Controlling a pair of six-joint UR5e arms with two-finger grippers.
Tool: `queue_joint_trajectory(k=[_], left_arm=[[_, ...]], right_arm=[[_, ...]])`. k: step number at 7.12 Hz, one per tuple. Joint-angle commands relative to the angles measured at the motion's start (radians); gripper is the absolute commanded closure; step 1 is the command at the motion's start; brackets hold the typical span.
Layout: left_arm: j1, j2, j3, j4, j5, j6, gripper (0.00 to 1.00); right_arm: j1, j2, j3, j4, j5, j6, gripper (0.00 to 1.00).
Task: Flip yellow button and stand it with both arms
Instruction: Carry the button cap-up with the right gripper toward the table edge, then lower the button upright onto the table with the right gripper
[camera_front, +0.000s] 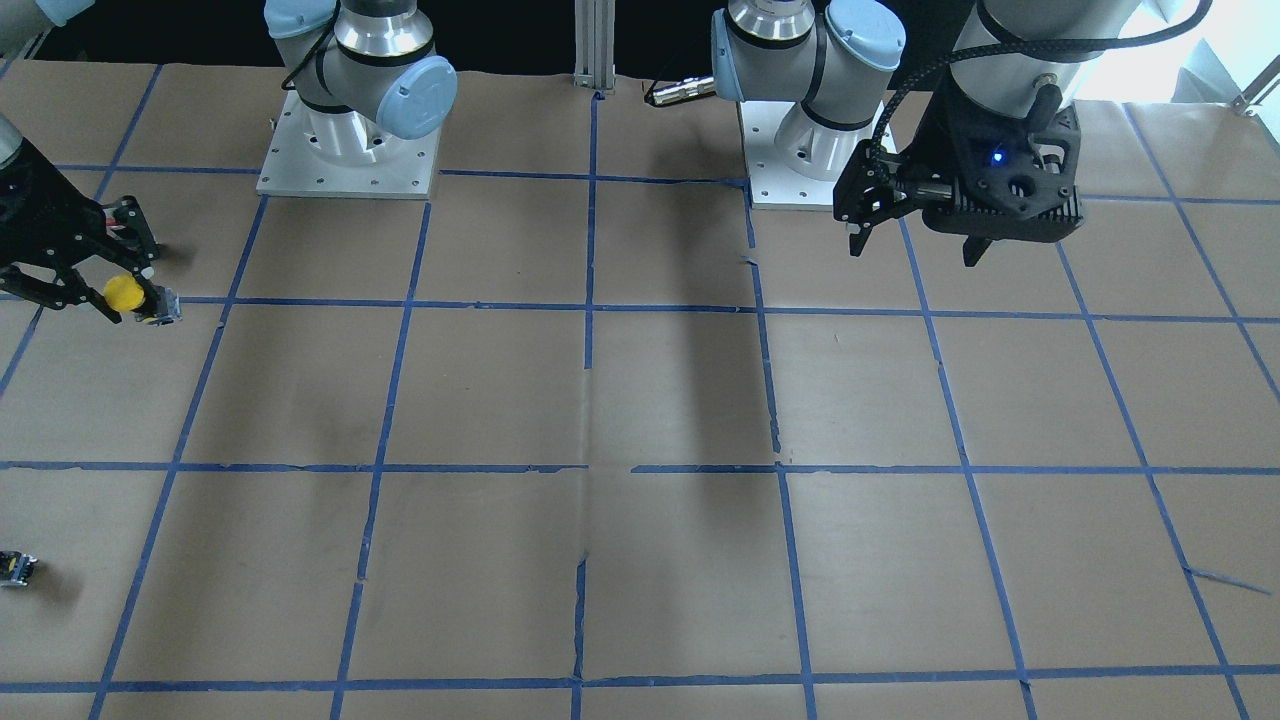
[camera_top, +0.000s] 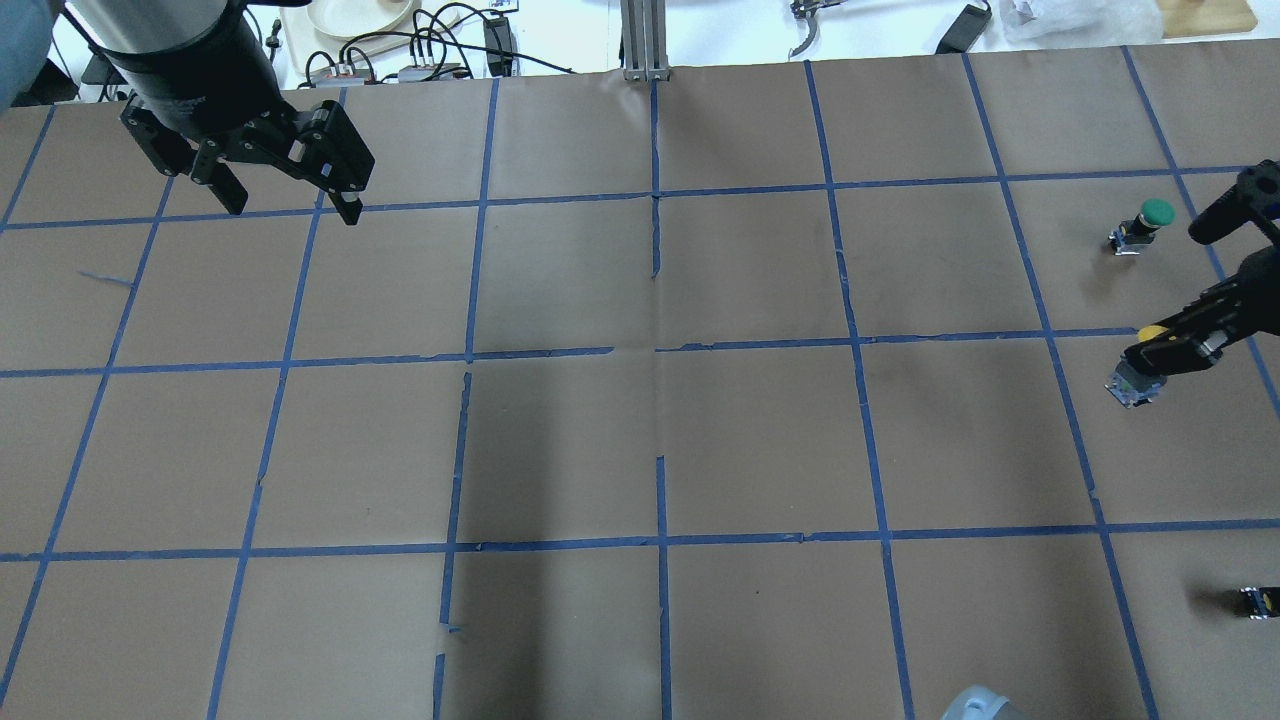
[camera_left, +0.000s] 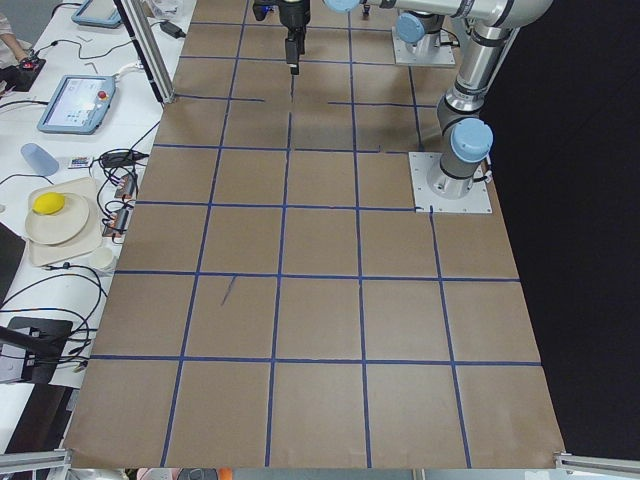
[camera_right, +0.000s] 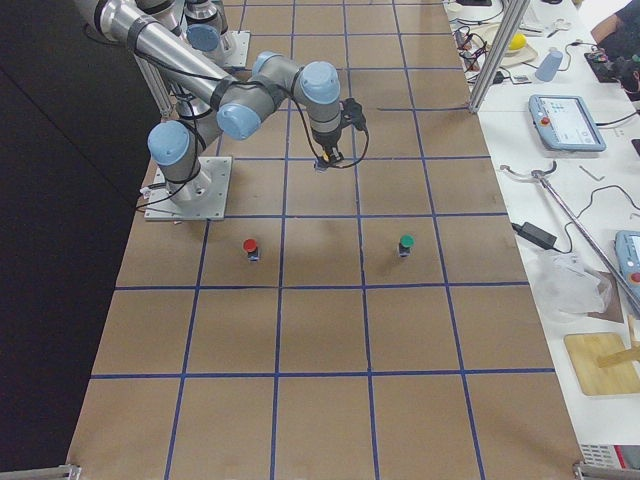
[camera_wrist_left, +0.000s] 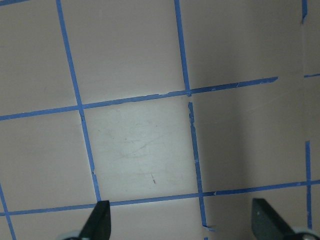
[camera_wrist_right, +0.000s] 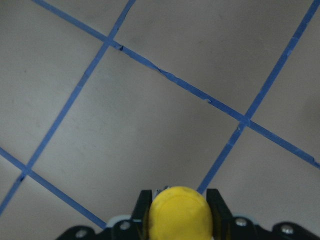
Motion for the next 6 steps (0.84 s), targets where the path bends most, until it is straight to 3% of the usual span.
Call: queue_joint_trajectory(k=[1,3,4,5,6], left_arm=[[0.023,-0.008,-0.004,0.056,-0.025,-0.063,0.01],[0.045,-0.003,-0.026,0.062,-0.033,-0.083,0.0],[0.051,0.0,-0.033,0.061,-0.035,-0.083,0.0],[0.051,0.011,-0.041,0.055,-0.032,-0.085,0.0],[0.054,0.009,-0.041,0.055,-0.035,-0.083,0.0]], right_arm=[[-0.087,0.044,0.001,-0.04,0.04,-0.279,0.76],[-0.134,0.179,-0.002,-0.165,0.107,-0.456,0.76],[-0.165,0.228,-0.002,-0.169,0.155,-0.528,0.76],[-0.179,0.245,-0.002,-0.188,0.17,-0.576,0.84],[-0.19,0.256,0.004,-0.233,0.178,-0.625,0.84]])
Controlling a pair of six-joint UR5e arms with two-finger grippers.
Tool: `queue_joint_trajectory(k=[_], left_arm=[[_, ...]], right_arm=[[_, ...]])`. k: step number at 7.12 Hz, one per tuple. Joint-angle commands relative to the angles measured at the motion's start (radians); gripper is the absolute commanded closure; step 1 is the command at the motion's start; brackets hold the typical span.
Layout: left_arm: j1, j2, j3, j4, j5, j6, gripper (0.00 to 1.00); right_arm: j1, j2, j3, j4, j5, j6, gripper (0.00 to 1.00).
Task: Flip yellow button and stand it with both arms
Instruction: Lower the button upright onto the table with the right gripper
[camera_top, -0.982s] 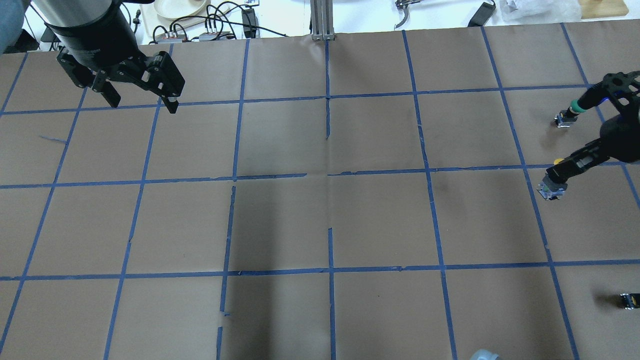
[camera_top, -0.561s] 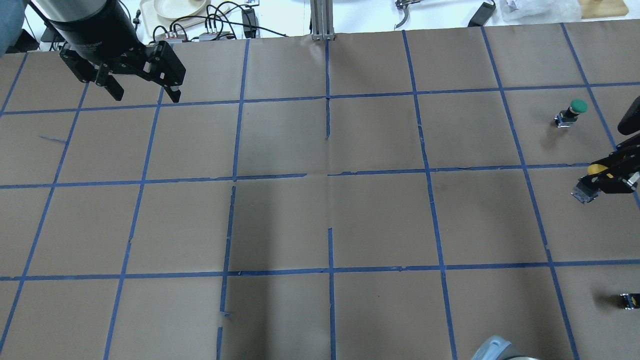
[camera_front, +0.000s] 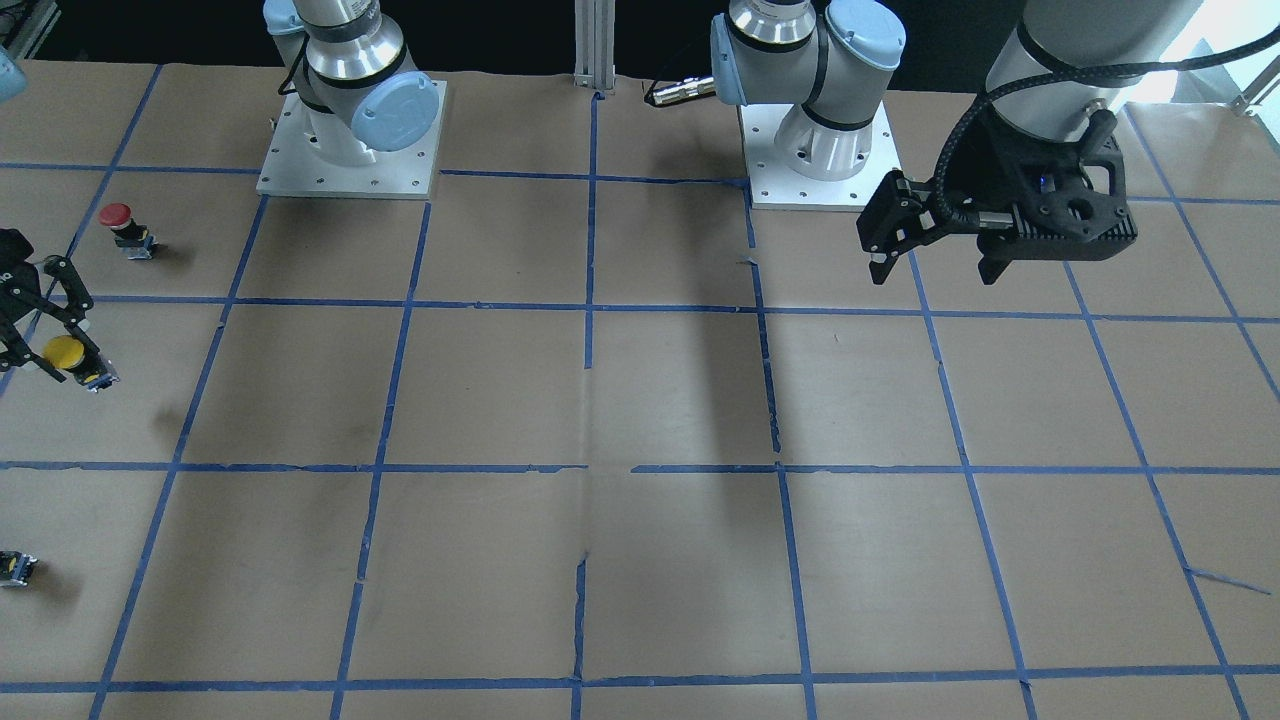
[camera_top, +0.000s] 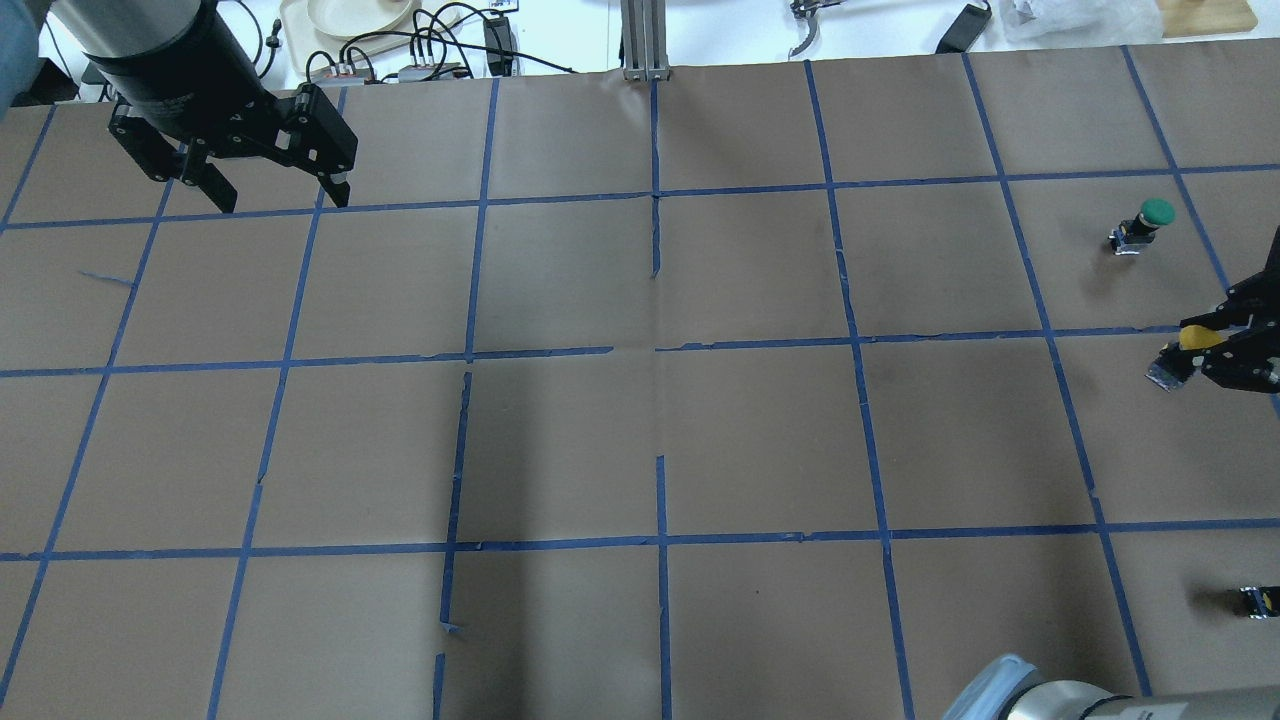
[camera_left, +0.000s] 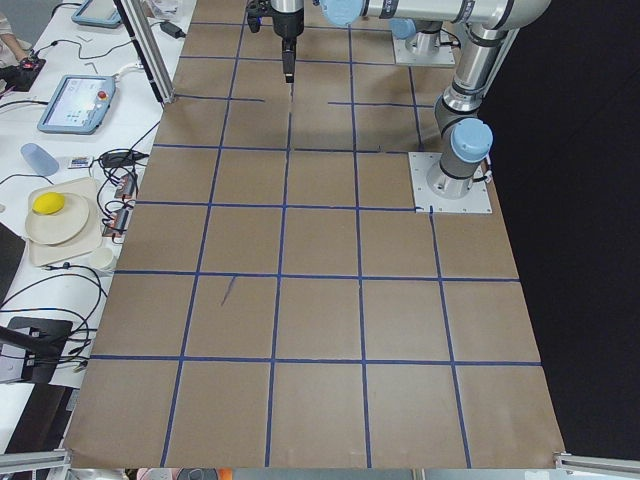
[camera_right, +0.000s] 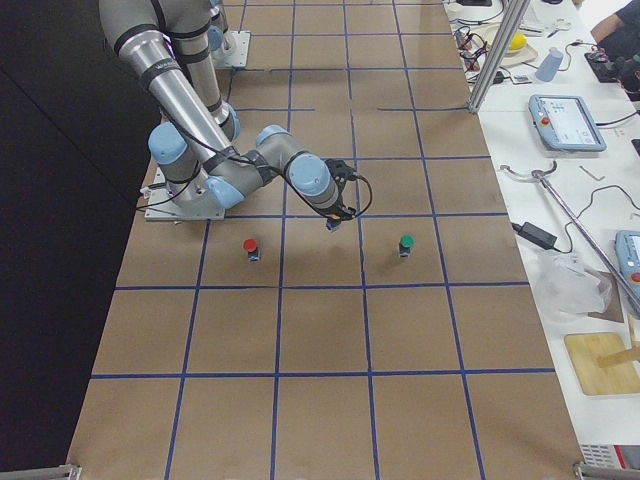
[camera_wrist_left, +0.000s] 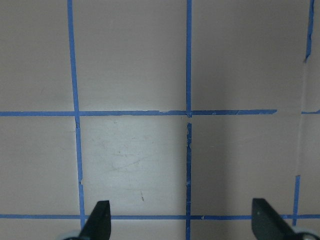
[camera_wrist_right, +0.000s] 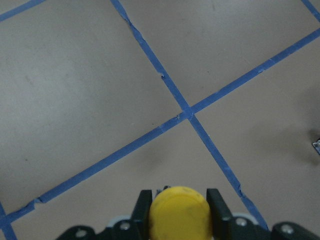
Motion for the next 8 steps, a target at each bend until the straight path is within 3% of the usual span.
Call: queue_joint_trajectory(k=[1,3,7,8], left_arm=[[0.007,0.001,-0.002,0.003,-0.002,0.0,0.0],[0.01,0.0,-0.002,0.004,0.0,0.0,0.0],[0.01,-0.008,0.009,0.004,0.0,0.0,0.0],[0.01,-0.005,0.002,0.004,0.0,0.0,0.0]], right_arm=[[-0.053,0.071,0.002,-0.046,0.063,-0.157,0.84],[-0.077,0.138,-0.006,-0.044,0.101,-0.171,0.84],[-0.138,0.142,-0.004,-0.05,0.082,-0.171,0.74],[-0.138,0.142,-0.003,-0.044,0.082,-0.17,0.54]])
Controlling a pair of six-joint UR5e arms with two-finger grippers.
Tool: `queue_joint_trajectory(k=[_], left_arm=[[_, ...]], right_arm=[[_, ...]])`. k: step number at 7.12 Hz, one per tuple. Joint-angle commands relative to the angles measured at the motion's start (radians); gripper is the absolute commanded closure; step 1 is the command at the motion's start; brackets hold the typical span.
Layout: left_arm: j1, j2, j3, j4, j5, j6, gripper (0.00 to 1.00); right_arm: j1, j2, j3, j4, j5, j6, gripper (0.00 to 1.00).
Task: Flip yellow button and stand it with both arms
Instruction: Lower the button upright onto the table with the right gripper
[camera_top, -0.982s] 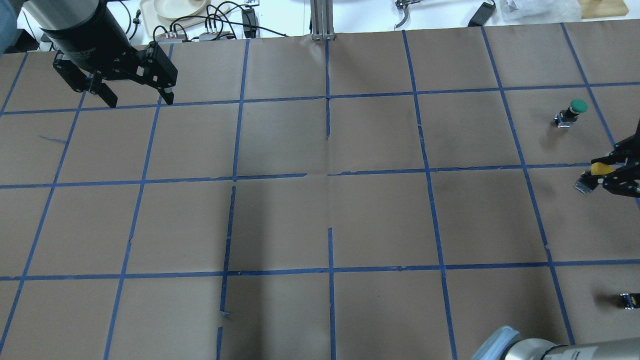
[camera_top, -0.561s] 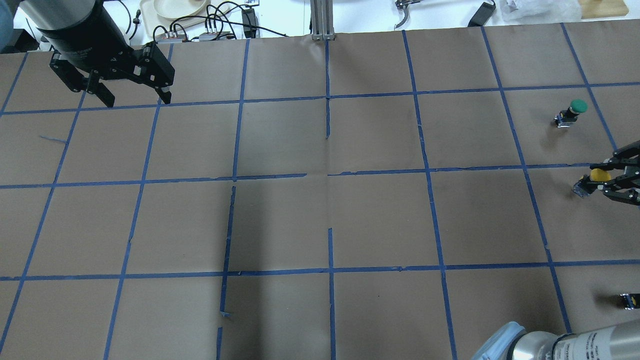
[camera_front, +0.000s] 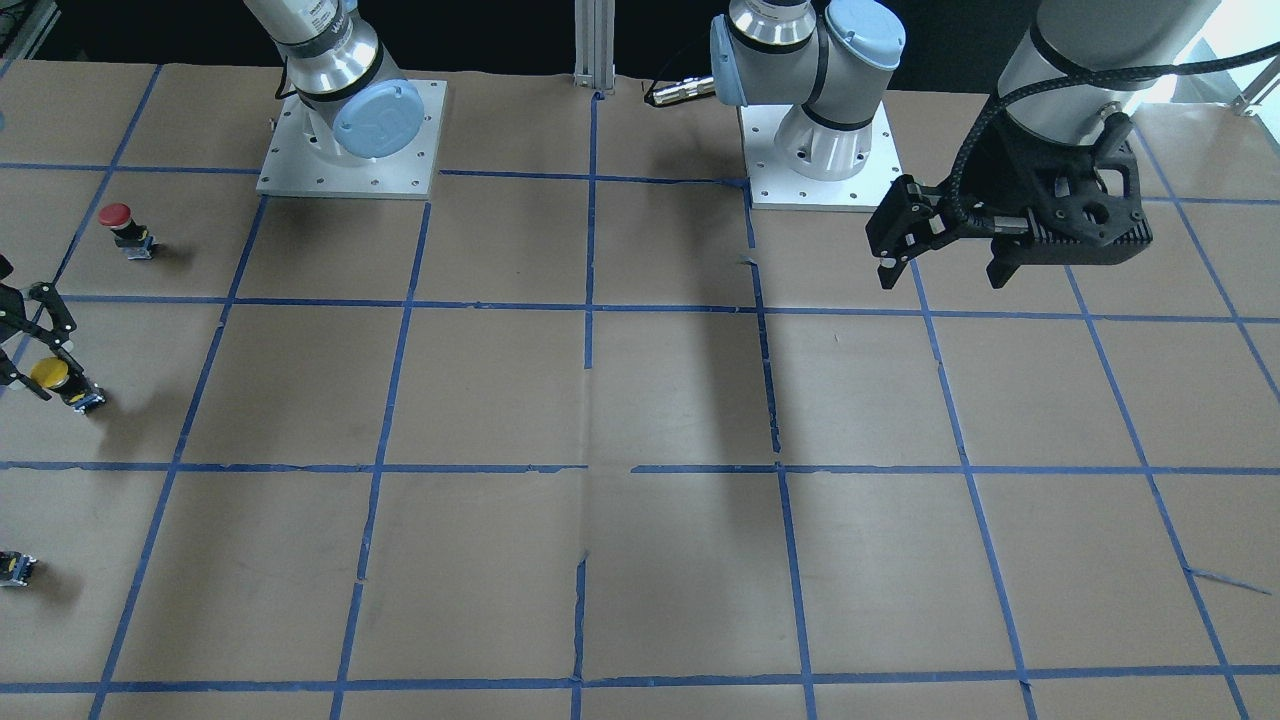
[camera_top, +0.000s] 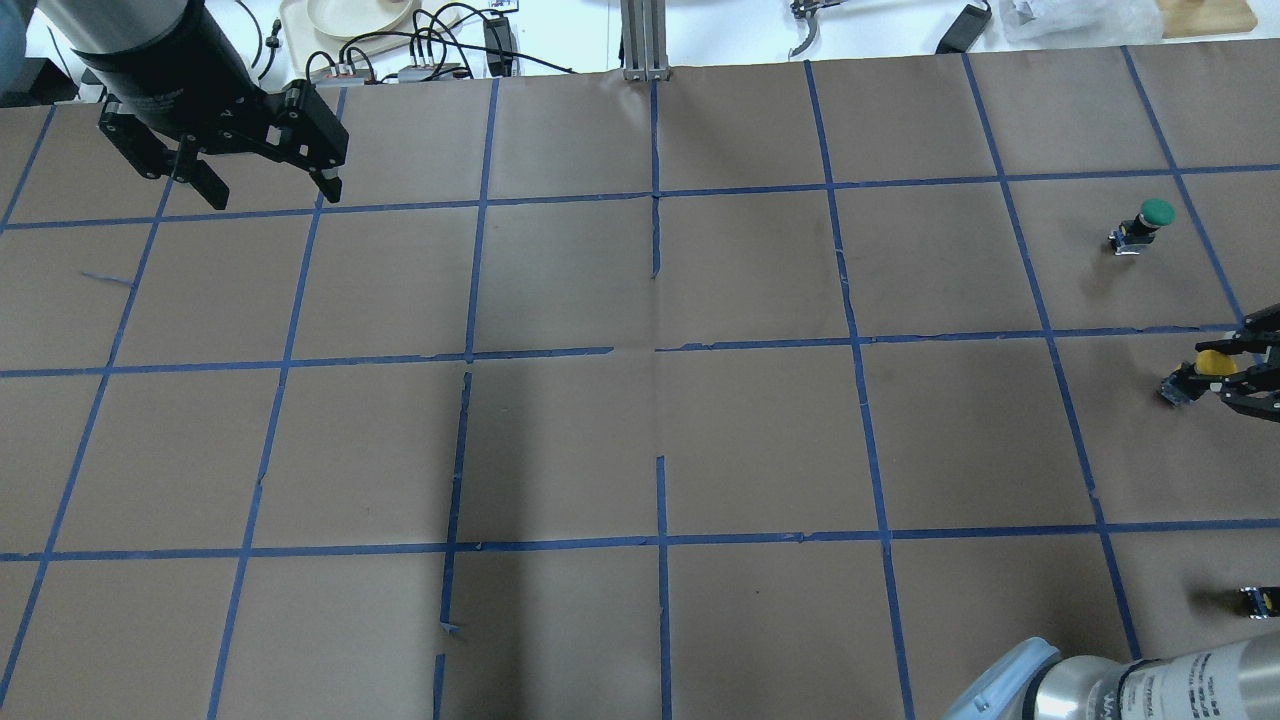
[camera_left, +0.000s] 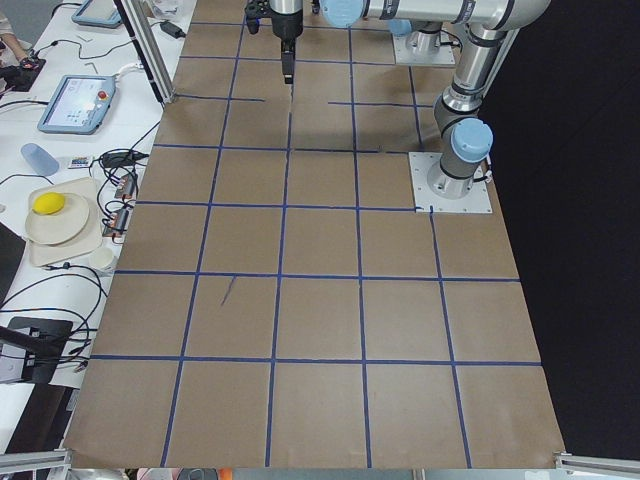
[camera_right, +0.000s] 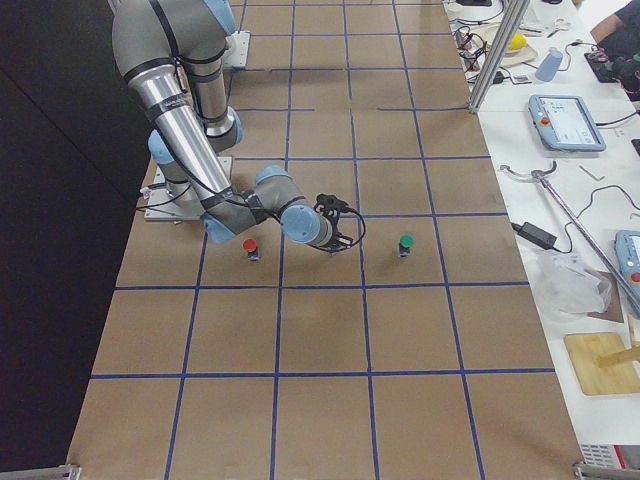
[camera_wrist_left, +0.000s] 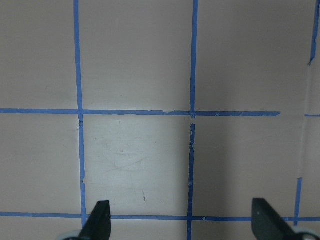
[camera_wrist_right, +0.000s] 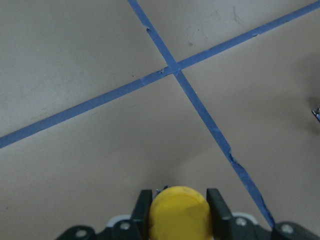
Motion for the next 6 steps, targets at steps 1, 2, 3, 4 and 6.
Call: queue_joint_trajectory(k=[1,2,3,4,6], left_arm=[[0.0,0.002,-0.005,0.0,0.0,0.0,0.0],[0.0,0.002,-0.005,0.0,0.0,0.0,0.0],[-0.001,0.002,-0.009,0.001,0.003,-0.002,0.0],[-0.001,0.002,-0.009,0.001,0.002,0.0,0.0],[-0.003,0.005,-0.012,0.0,0.002,0.0,0.0]], right_arm=[[-0.011,0.001,0.004,0.012,0.005,0.013,0.01],[-0.011,-0.005,0.001,0.014,-0.001,0.02,0.0],[-0.007,-0.008,-0.002,0.014,-0.024,0.088,0.0],[-0.002,-0.02,-0.003,0.014,-0.035,0.189,0.0],[0.021,-0.124,-0.002,0.018,-0.103,0.469,0.0]])
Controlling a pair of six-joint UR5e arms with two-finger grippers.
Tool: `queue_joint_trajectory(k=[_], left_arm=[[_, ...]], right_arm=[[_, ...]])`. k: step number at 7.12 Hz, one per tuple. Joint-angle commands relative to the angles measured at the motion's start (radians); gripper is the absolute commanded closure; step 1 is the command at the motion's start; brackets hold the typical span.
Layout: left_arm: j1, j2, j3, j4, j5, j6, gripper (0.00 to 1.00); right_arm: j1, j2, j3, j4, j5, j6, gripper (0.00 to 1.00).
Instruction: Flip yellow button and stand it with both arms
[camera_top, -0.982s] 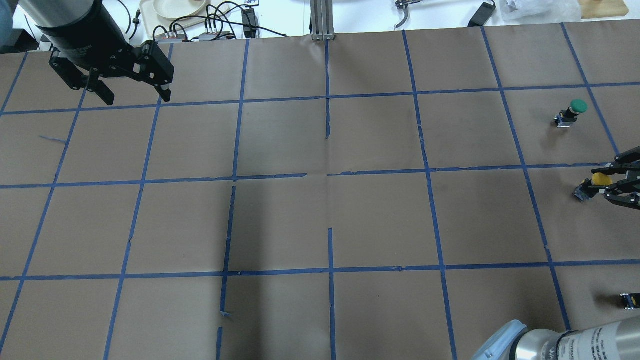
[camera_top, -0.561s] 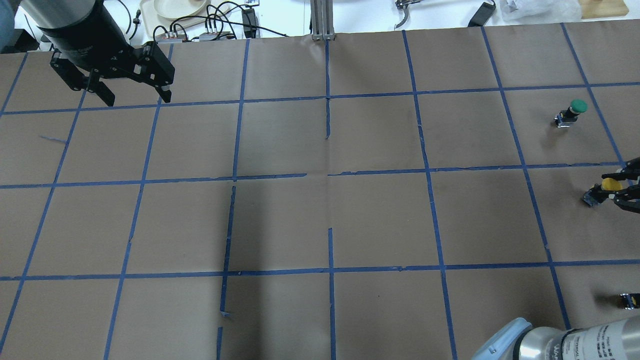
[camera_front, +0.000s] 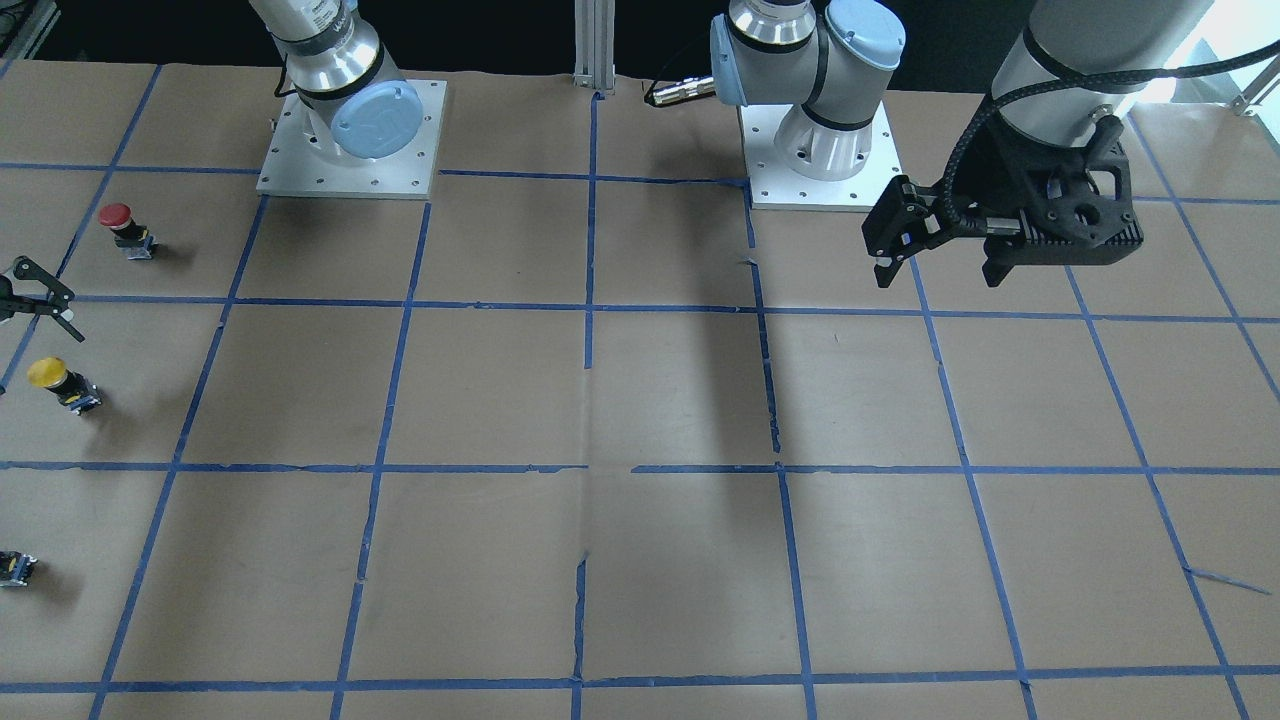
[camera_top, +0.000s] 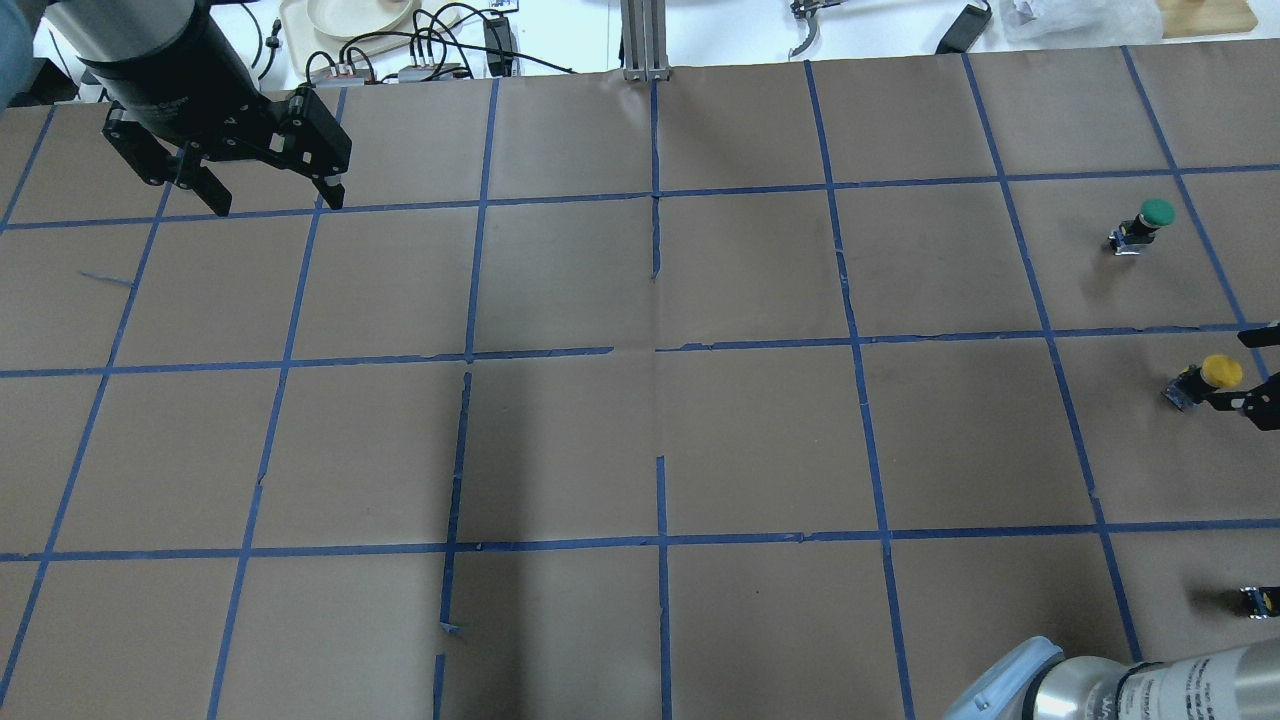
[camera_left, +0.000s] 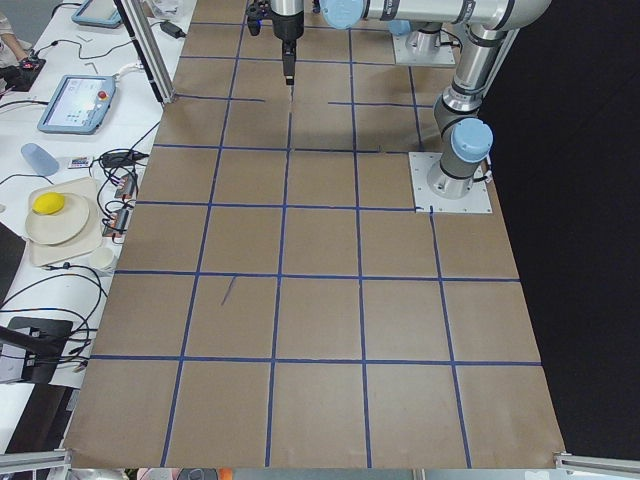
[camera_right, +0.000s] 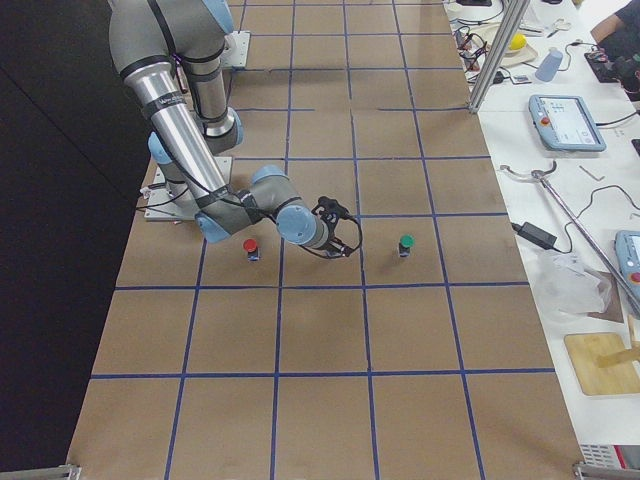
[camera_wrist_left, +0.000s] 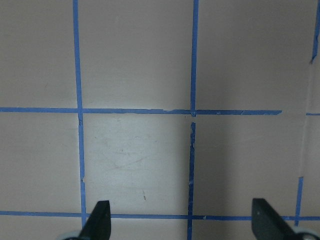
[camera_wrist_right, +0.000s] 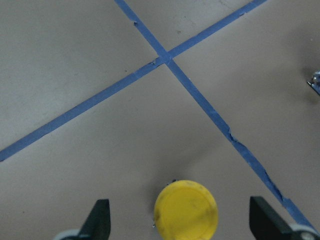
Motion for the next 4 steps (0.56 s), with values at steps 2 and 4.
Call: queue_joint_trajectory(k=[2,4], left_arm=[[0.002,0.001,-0.001,-0.004,-0.001,0.0,0.0],[0.002,0.001,-0.001,-0.002,-0.001,0.0,0.0]], right_arm=[[0.119,-0.211,-0.001,0.004,-0.171,0.473,0.0],[0.234,-0.296,-0.062,0.175,-0.238,0.911,0.0]])
